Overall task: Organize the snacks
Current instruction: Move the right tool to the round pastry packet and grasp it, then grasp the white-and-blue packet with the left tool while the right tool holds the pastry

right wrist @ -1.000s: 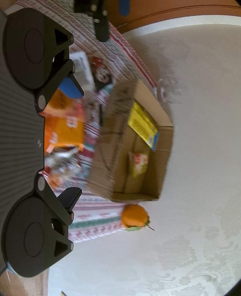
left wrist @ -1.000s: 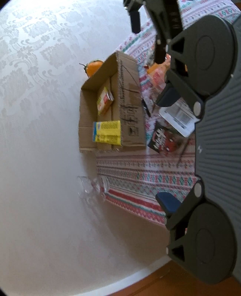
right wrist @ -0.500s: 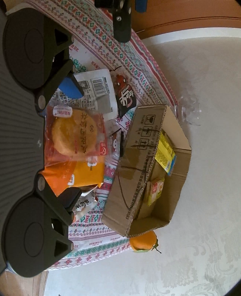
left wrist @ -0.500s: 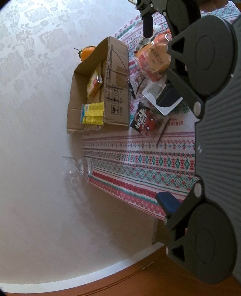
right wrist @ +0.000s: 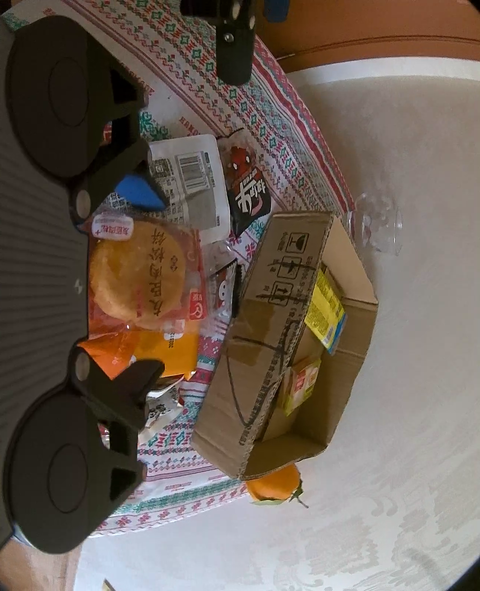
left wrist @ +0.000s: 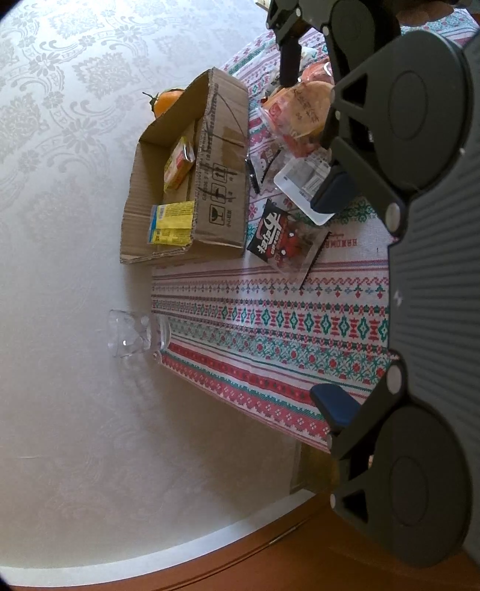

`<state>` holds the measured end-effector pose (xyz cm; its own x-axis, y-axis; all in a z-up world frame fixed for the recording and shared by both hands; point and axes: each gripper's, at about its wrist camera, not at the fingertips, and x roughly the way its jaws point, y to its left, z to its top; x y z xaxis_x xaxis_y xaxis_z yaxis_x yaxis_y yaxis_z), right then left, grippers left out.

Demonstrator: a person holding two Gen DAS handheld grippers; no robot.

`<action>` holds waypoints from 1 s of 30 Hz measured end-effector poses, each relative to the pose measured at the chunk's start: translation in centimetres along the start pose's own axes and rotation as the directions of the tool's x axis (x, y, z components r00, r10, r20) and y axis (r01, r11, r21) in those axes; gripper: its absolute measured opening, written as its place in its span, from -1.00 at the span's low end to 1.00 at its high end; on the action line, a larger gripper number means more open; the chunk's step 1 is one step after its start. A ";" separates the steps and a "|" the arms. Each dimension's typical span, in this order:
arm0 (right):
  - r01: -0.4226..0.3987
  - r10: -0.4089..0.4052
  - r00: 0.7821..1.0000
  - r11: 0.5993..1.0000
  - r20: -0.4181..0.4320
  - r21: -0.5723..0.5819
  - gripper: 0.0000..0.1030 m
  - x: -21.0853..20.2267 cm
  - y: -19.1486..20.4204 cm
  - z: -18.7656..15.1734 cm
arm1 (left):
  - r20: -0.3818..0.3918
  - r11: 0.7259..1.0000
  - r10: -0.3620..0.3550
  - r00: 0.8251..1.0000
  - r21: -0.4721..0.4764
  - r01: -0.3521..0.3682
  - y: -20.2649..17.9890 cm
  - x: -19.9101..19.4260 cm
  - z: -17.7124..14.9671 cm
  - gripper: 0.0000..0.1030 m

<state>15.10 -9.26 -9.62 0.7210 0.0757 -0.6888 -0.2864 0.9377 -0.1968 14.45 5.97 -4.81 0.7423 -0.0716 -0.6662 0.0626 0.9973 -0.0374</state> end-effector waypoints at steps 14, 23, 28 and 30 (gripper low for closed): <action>-0.038 0.038 0.999 0.999 0.012 -0.028 0.20 -1.4 -0.2 0.4 | -0.027 1.000 -0.013 1.000 0.026 0.014 -1.2 0.5 0.0 0.91; -0.039 0.039 0.998 0.999 0.051 -0.001 0.20 -3.6 -2.6 0.5 | -0.061 0.998 -0.030 0.998 0.053 0.034 -3.0 1.6 0.0 0.91; -0.016 0.015 0.998 1.000 0.064 0.015 0.20 -4.4 -4.3 0.2 | -0.088 0.992 -0.073 0.993 0.092 0.081 -5.1 2.6 -0.1 0.91; -0.009 0.007 0.998 1.000 0.066 0.030 0.20 -4.6 -5.1 0.0 | -0.102 0.987 -0.099 0.990 0.116 0.111 -6.2 3.0 -0.3 0.91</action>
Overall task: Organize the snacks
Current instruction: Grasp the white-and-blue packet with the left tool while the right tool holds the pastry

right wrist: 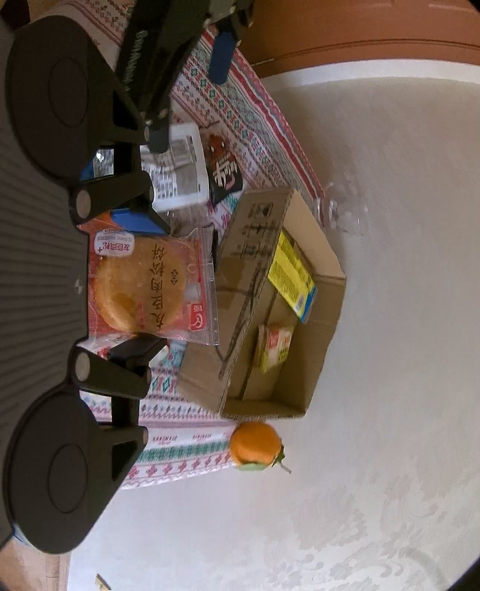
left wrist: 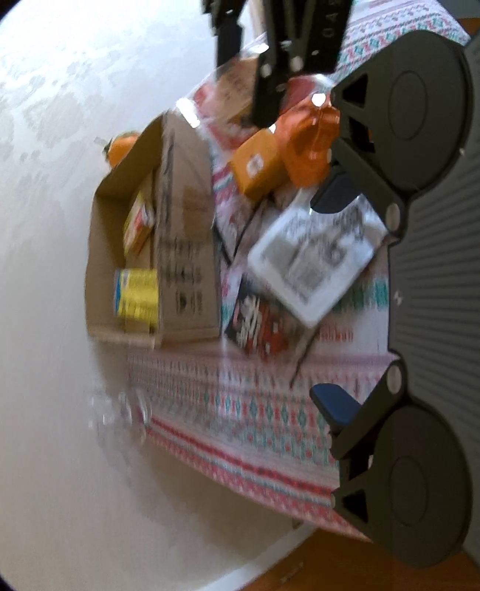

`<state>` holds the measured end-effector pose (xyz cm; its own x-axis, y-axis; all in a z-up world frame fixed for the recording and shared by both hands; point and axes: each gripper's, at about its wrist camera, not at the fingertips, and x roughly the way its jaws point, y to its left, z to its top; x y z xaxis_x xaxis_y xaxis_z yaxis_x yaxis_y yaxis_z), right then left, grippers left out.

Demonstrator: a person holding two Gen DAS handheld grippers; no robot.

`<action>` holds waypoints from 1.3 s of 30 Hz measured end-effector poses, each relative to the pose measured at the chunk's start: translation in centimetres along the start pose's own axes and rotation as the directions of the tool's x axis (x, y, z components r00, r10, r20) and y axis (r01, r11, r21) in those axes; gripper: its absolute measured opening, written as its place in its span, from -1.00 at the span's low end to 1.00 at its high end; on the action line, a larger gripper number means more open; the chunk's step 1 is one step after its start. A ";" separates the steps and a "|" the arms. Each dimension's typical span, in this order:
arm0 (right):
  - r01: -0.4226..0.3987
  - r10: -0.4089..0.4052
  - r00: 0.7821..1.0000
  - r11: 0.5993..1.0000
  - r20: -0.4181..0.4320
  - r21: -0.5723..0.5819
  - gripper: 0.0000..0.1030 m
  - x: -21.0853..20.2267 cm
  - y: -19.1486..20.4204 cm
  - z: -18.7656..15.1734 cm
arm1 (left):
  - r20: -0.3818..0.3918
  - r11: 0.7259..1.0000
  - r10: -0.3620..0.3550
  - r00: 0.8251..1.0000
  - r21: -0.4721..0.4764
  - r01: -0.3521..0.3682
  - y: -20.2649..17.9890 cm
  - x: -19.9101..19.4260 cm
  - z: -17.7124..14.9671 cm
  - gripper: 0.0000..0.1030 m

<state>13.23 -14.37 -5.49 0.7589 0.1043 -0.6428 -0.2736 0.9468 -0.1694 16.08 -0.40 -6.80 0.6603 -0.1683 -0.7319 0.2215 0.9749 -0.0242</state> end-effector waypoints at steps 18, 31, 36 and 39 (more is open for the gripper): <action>-0.008 0.007 1.000 0.999 0.021 0.041 0.20 -0.5 -1.5 -0.1 | -0.093 0.999 0.044 0.995 -0.010 -0.045 2.3 0.8 -3.3 1.00; -0.016 0.015 0.999 0.999 0.028 0.038 0.20 -0.8 -1.1 0.0 | -0.026 1.000 -0.002 1.000 -0.016 0.001 1.1 0.3 -2.7 0.99; -0.013 0.012 1.000 0.999 0.023 0.041 0.20 -0.6 -1.2 -0.1 | -0.019 0.998 0.004 1.000 -0.059 -0.005 0.6 1.5 -3.1 0.99; -0.015 0.014 1.000 0.999 0.019 0.039 0.20 -0.3 -1.3 -0.1 | -0.015 0.998 0.022 1.000 -0.060 -0.022 0.1 1.6 -3.2 0.99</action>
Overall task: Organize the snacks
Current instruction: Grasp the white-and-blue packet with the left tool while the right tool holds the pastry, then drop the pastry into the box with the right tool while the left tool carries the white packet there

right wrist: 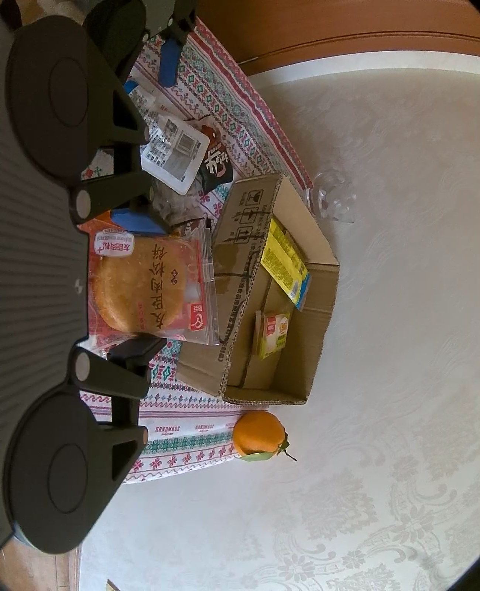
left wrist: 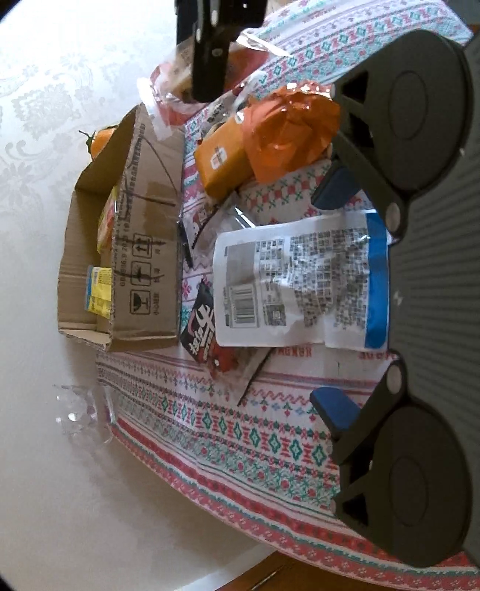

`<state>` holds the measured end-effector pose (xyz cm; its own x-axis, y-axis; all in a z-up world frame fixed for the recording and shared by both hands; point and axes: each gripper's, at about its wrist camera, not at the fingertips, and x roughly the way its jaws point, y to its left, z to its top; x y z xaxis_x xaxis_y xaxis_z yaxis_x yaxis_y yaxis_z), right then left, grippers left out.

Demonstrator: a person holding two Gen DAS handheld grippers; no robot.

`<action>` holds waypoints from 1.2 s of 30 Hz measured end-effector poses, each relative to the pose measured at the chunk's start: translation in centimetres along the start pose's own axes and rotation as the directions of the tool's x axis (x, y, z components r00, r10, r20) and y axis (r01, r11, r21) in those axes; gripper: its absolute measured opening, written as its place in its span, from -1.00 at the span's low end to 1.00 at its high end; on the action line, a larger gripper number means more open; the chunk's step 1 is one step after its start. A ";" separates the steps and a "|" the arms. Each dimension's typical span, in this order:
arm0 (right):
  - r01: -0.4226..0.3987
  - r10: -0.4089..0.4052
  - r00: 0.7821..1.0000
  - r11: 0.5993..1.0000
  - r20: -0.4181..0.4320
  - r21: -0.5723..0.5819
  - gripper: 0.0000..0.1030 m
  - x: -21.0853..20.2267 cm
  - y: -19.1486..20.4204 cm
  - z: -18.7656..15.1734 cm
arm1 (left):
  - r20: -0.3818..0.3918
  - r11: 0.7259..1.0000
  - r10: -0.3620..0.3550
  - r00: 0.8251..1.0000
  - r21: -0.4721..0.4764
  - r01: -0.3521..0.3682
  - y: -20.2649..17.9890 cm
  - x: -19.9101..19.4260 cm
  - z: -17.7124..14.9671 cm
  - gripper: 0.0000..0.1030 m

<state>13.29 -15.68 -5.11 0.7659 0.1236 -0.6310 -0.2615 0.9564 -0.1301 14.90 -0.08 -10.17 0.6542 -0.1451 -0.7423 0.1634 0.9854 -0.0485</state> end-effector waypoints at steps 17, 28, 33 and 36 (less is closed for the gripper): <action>-0.012 0.012 1.000 1.000 -0.014 0.003 0.20 1.3 -0.5 0.1 | 0.011 1.000 0.007 1.000 0.015 -0.007 -1.4 0.1 0.4 0.44; -0.006 0.006 1.000 1.000 0.001 0.001 0.20 0.6 -0.5 0.1 | 0.040 0.997 -0.010 0.999 0.073 0.007 -1.3 -1.9 0.5 0.42; -0.005 0.005 1.000 1.000 0.010 -0.004 0.20 0.1 -0.3 0.2 | 0.044 0.996 -0.027 0.999 0.081 0.023 -1.3 -2.8 0.4 0.42; -0.004 0.004 1.000 1.000 0.014 -0.010 0.20 -0.1 -0.3 0.3 | 0.043 0.996 -0.041 0.998 0.081 0.037 -1.3 -3.3 0.5 0.42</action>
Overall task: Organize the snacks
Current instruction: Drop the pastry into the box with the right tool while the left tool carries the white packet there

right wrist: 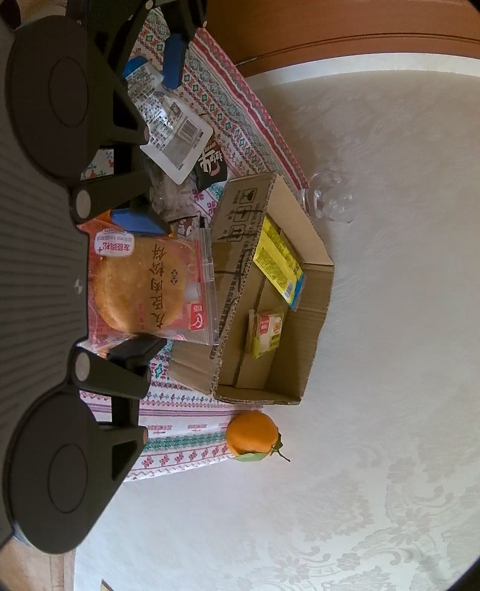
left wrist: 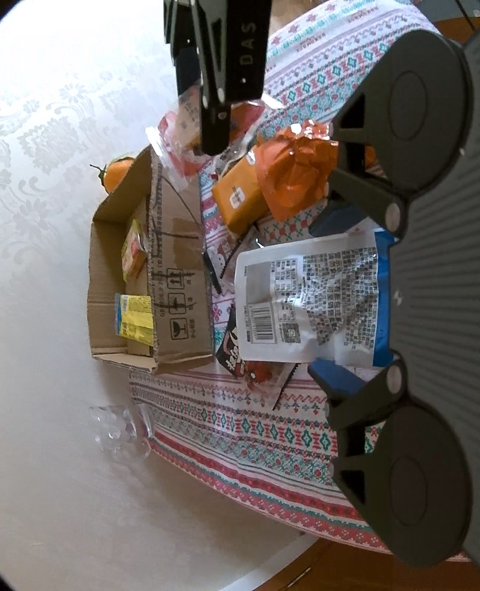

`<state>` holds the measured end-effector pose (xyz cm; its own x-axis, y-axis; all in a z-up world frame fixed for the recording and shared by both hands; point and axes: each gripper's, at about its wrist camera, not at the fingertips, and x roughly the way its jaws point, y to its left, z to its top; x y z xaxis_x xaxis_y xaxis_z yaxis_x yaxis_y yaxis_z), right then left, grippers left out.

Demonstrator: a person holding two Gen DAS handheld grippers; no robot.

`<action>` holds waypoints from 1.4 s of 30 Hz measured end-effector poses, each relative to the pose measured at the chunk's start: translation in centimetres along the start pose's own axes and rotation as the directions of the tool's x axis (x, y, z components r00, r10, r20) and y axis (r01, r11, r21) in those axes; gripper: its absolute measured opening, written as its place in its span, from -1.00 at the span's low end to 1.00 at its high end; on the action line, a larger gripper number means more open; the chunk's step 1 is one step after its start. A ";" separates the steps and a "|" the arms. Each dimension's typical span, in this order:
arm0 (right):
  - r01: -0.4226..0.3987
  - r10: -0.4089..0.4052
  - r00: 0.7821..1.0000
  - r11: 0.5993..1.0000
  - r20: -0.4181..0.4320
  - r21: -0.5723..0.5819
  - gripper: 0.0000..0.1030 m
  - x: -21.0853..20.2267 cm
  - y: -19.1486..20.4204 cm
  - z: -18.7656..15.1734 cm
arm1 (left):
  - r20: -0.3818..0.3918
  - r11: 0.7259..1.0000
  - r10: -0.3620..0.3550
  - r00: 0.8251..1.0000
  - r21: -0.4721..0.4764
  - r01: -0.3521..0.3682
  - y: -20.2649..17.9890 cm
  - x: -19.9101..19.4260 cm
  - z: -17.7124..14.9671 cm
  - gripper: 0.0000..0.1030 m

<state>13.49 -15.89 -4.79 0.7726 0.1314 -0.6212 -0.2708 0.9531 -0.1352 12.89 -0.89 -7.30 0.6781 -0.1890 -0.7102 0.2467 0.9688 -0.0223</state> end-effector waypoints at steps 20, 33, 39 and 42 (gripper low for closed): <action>-0.069 0.071 0.997 0.991 0.015 -0.111 0.21 6.9 -3.5 10.7 | 0.065 0.999 -0.009 0.998 -0.031 0.011 2.1 -1.8 1.9 0.42; -0.109 0.101 0.994 0.972 -0.049 -0.207 0.74 12.5 -2.5 13.3 | 0.050 0.997 0.009 0.999 -0.073 -0.006 3.6 -0.6 2.3 0.41; -0.137 0.136 0.991 0.981 -0.016 -0.136 1.00 10.1 -3.9 11.7 | 0.060 0.999 -0.017 0.998 -0.030 0.019 3.2 -0.2 3.7 0.41; -0.151 0.149 0.989 0.982 -0.023 -0.116 1.00 9.4 -4.0 10.7 | 0.074 0.999 -0.035 0.997 -0.003 0.035 2.8 -0.3 4.9 0.41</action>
<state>27.96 -15.57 -1.77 0.7102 0.2656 -0.6520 -0.4491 0.8841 -0.1289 16.75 1.09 -3.73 0.7187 -0.2337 -0.6548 0.2683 0.9621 -0.0489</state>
